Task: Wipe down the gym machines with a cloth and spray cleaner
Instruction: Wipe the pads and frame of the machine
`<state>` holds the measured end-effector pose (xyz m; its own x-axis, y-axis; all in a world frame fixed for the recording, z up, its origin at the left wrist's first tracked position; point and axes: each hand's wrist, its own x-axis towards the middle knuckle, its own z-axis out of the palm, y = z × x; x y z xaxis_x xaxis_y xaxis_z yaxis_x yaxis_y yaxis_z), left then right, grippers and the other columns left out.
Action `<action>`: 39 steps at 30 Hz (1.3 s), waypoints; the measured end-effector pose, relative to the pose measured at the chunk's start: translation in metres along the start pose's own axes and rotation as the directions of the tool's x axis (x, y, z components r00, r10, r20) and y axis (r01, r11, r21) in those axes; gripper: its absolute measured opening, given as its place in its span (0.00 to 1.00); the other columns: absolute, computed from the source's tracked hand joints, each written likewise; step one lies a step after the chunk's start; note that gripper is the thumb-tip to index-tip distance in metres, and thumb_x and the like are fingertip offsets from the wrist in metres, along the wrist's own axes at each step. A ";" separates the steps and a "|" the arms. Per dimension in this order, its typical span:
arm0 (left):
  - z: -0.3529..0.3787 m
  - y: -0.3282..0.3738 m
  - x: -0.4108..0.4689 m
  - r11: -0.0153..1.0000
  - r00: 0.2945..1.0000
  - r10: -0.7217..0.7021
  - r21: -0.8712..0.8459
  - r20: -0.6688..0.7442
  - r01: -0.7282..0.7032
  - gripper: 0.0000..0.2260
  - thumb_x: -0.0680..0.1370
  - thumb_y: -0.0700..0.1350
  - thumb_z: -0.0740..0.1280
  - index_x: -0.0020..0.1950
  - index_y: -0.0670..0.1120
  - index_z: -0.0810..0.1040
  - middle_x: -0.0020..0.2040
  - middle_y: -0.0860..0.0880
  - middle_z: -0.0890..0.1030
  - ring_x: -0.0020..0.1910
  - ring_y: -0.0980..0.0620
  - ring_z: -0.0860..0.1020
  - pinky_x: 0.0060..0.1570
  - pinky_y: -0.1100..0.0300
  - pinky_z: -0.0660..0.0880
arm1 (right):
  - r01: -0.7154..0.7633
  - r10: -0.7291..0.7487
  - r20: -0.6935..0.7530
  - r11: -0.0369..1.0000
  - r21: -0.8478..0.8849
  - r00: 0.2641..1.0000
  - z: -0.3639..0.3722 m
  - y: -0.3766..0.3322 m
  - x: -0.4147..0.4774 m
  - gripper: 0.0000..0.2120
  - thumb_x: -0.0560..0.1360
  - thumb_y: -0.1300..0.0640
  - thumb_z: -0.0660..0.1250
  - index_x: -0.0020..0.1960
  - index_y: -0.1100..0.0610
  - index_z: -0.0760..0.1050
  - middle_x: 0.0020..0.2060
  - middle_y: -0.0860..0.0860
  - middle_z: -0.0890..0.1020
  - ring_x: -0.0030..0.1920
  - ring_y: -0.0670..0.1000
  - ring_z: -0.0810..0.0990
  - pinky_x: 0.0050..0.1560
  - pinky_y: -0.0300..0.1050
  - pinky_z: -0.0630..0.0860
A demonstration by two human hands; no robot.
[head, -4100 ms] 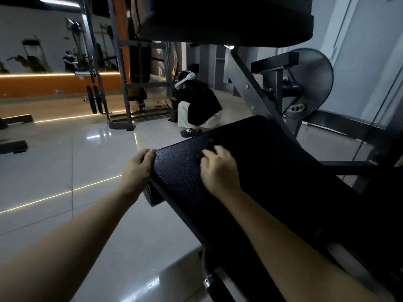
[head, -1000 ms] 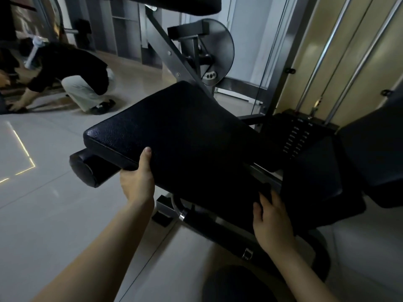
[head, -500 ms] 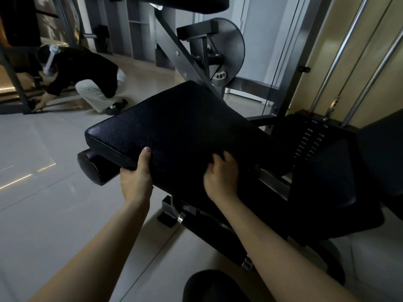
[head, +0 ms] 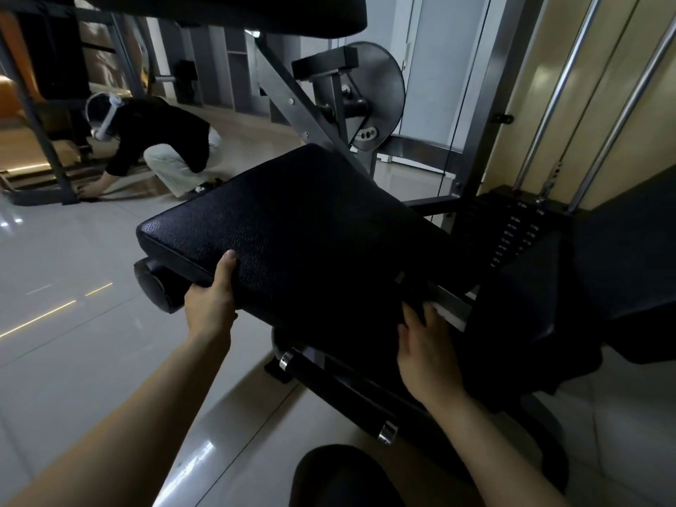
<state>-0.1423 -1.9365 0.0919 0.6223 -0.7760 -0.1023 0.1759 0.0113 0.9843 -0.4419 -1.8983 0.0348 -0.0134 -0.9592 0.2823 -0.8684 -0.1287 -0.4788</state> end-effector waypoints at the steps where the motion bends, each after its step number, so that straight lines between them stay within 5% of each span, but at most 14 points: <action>1: 0.000 0.000 0.000 1.000 1.000 -0.001 0.000 0.000 0.001 0.27 0.75 0.63 0.72 0.65 0.46 0.74 0.59 0.48 0.79 0.55 0.46 0.79 0.49 0.50 0.74 | -0.018 0.017 -0.020 0.999 -0.040 1.000 -0.001 0.005 -0.010 0.23 0.84 0.51 0.53 0.79 0.49 0.60 0.76 0.57 0.63 0.76 0.58 0.62 0.72 0.56 0.69; 5: -0.002 0.000 0.001 1.000 1.000 0.021 -0.001 0.010 -0.021 0.30 0.76 0.61 0.72 0.70 0.43 0.74 0.61 0.48 0.79 0.59 0.46 0.78 0.53 0.51 0.76 | -0.099 0.096 -0.057 0.994 -0.050 0.994 0.004 0.000 -0.017 0.24 0.83 0.54 0.55 0.79 0.53 0.62 0.76 0.58 0.63 0.76 0.58 0.63 0.72 0.56 0.70; 9: -0.002 -0.004 0.005 0.999 0.999 0.040 -0.017 0.033 -0.040 0.28 0.78 0.60 0.71 0.70 0.43 0.74 0.61 0.48 0.80 0.58 0.47 0.79 0.41 0.59 0.73 | -0.181 0.201 -0.162 0.974 0.134 0.966 0.015 -0.024 0.000 0.21 0.82 0.60 0.57 0.75 0.55 0.68 0.75 0.59 0.66 0.75 0.59 0.64 0.72 0.58 0.70; 15: 0.000 -0.014 0.014 0.998 0.997 0.066 0.017 0.025 -0.067 0.25 0.78 0.60 0.70 0.68 0.46 0.75 0.62 0.49 0.81 0.60 0.47 0.79 0.51 0.54 0.75 | -0.015 0.021 -0.085 0.998 0.063 0.996 0.029 -0.084 0.081 0.21 0.82 0.60 0.58 0.75 0.58 0.68 0.76 0.60 0.63 0.77 0.61 0.60 0.76 0.56 0.62; 19: -0.002 -0.017 0.017 0.992 0.994 0.109 0.066 0.026 -0.111 0.20 0.78 0.61 0.69 0.61 0.48 0.77 0.57 0.49 0.82 0.47 0.54 0.80 0.41 0.60 0.74 | 0.071 -0.073 -0.038 0.996 -0.046 0.997 0.031 -0.072 0.164 0.22 0.82 0.58 0.58 0.75 0.60 0.67 0.75 0.63 0.64 0.75 0.64 0.63 0.76 0.56 0.59; 24: -0.009 -0.018 0.024 0.981 0.993 0.114 0.157 0.010 -0.114 0.38 0.70 0.74 0.68 0.67 0.47 0.78 0.60 0.48 0.83 0.60 0.43 0.81 0.63 0.42 0.77 | -0.139 0.139 -0.016 0.988 -0.072 0.990 0.020 -0.053 0.230 0.23 0.83 0.56 0.55 0.77 0.58 0.63 0.78 0.63 0.59 0.77 0.63 0.58 0.77 0.56 0.56; 29: -0.010 -0.014 0.020 0.978 0.996 0.087 0.186 0.032 -0.092 0.42 0.65 0.78 0.68 0.65 0.48 0.79 0.59 0.49 0.84 0.59 0.45 0.81 0.63 0.41 0.77 | -0.023 0.022 -0.041 1.000 -0.009 0.999 0.030 -0.071 0.162 0.23 0.81 0.58 0.57 0.76 0.59 0.67 0.76 0.64 0.63 0.74 0.65 0.63 0.75 0.56 0.61; 36: -0.003 -0.015 0.010 0.987 0.995 0.084 0.138 -0.048 -0.076 0.40 0.67 0.76 0.68 0.66 0.48 0.79 0.59 0.49 0.83 0.59 0.47 0.80 0.65 0.44 0.75 | 0.314 -0.317 0.059 0.948 0.060 0.947 0.013 -0.076 0.002 0.25 0.84 0.47 0.46 0.80 0.50 0.59 0.78 0.48 0.58 0.77 0.48 0.57 0.78 0.47 0.59; 39: -0.001 -0.017 0.013 0.990 0.995 0.084 0.119 -0.062 -0.076 0.41 0.65 0.77 0.68 0.65 0.48 0.80 0.59 0.50 0.83 0.60 0.47 0.80 0.66 0.44 0.75 | 0.227 -0.227 0.007 0.973 -0.037 0.974 0.015 -0.065 0.049 0.27 0.83 0.44 0.46 0.78 0.52 0.63 0.75 0.54 0.64 0.75 0.54 0.62 0.77 0.56 0.60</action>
<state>-0.1365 -1.9458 0.0736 0.6807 -0.7320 -0.0278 0.0356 -0.0049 0.9994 -0.3781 -1.9405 0.0670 0.1880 -0.9067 0.3776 -0.8663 -0.3342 -0.3713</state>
